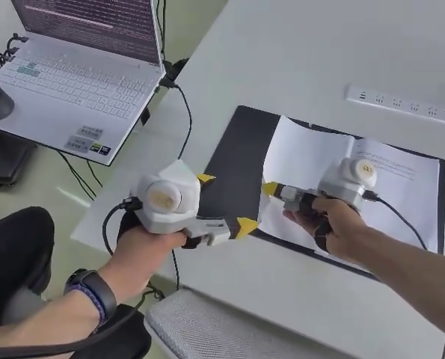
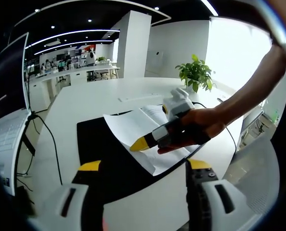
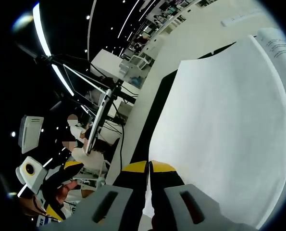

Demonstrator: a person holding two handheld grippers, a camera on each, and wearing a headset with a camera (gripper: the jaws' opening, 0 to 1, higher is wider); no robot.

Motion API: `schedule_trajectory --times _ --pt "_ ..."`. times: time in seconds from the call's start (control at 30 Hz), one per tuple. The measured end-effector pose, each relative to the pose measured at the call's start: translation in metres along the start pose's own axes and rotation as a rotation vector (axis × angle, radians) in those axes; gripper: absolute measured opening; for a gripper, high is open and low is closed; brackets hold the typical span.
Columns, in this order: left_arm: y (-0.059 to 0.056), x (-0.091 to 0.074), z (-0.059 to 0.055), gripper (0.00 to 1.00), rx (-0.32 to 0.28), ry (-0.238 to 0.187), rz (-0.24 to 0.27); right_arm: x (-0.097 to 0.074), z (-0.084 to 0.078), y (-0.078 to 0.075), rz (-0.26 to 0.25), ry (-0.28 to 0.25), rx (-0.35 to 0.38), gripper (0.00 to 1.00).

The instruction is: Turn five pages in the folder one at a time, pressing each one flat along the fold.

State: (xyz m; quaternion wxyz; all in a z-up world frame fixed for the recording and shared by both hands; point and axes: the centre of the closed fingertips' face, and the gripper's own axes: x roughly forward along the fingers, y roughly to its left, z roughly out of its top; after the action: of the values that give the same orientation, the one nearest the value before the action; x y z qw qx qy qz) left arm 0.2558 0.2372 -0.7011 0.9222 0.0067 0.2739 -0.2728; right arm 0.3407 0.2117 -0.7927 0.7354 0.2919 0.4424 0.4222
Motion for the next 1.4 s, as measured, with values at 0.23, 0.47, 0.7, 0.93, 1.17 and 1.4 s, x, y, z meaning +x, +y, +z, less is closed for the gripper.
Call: schedule_trajectory --times 0.23,0.47,0.7,0.93,1.17,1.4 --pt "0.000 0.009 -0.003 0.66 -0.004 0.006 -0.005 -0.008 0.000 0.011 0.029 -0.003 -0.014 0.03" --pt "-0.003 0.016 -0.006 0.63 -0.012 0.010 -0.012 -0.018 0.003 0.020 0.063 -0.007 -0.066 0.11" --pt "-0.004 0.026 -0.006 0.60 -0.016 0.015 -0.017 -0.041 0.006 0.023 0.061 0.004 -0.132 0.15" --pt "-0.006 0.038 -0.006 0.52 -0.001 0.032 -0.026 -0.072 0.021 0.032 0.047 -0.043 -0.173 0.14" --pt "-0.004 0.058 -0.012 0.37 0.009 0.054 -0.026 -0.102 0.035 0.029 0.025 -0.098 -0.175 0.13" --pt "-0.007 0.083 -0.030 0.26 0.000 0.107 -0.029 -0.121 0.039 0.019 0.002 -0.126 -0.167 0.12"
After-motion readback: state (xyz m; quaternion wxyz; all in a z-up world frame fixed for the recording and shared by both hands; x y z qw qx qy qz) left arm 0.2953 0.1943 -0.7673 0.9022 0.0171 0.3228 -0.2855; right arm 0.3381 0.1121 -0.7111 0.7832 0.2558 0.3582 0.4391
